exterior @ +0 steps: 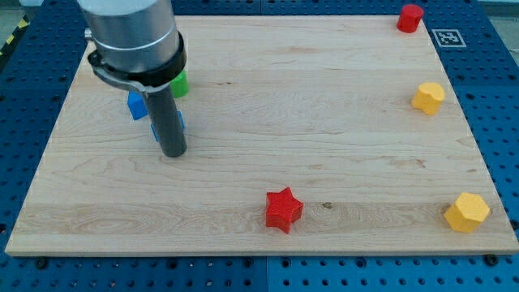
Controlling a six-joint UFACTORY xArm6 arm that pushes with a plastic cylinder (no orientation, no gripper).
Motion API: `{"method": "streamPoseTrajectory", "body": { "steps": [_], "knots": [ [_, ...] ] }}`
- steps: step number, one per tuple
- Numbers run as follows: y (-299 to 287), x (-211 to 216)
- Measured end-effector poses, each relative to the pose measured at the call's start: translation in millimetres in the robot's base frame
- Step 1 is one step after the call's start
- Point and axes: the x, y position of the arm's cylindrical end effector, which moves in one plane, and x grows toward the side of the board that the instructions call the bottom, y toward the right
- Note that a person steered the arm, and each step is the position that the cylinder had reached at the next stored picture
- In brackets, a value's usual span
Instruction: Nudge the yellow hexagon left a bit
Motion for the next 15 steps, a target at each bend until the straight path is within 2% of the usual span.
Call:
{"method": "streamPoseTrajectory", "body": {
  "steps": [2,3,5,7,8,9,11,13,15],
  "knots": [
    [-14,-53],
    [-9,-53],
    [44,21],
    [52,21],
    [82,1],
    [139,-7],
    [274,-6],
    [393,18],
    [399,18]
  ]
}}
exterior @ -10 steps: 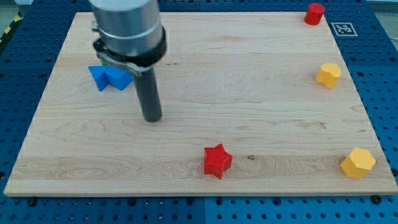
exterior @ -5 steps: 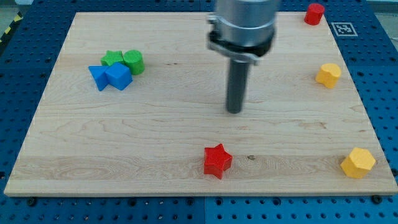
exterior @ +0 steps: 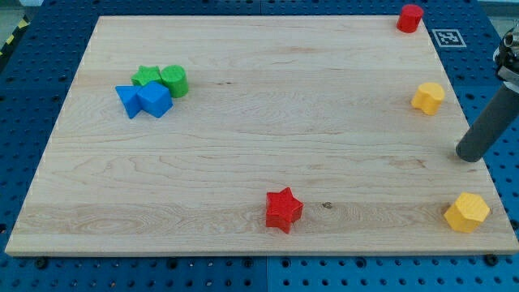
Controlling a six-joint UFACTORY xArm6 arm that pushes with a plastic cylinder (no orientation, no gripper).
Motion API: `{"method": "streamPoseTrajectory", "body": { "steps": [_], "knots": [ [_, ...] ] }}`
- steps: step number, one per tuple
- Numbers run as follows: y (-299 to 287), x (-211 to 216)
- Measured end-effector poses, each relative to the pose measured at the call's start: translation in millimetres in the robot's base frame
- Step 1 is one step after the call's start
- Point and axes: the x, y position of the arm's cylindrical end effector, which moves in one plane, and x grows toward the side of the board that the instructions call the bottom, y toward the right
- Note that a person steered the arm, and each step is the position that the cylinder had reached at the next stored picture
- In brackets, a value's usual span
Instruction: Nudge the yellow hexagon left a bit
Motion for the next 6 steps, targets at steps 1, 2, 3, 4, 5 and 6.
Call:
{"method": "streamPoseTrajectory", "body": {
  "steps": [1,2,3,4,5,6],
  "knots": [
    [3,23],
    [16,52],
    [26,95],
    [25,119],
    [11,119],
    [-39,119]
  ]
}}
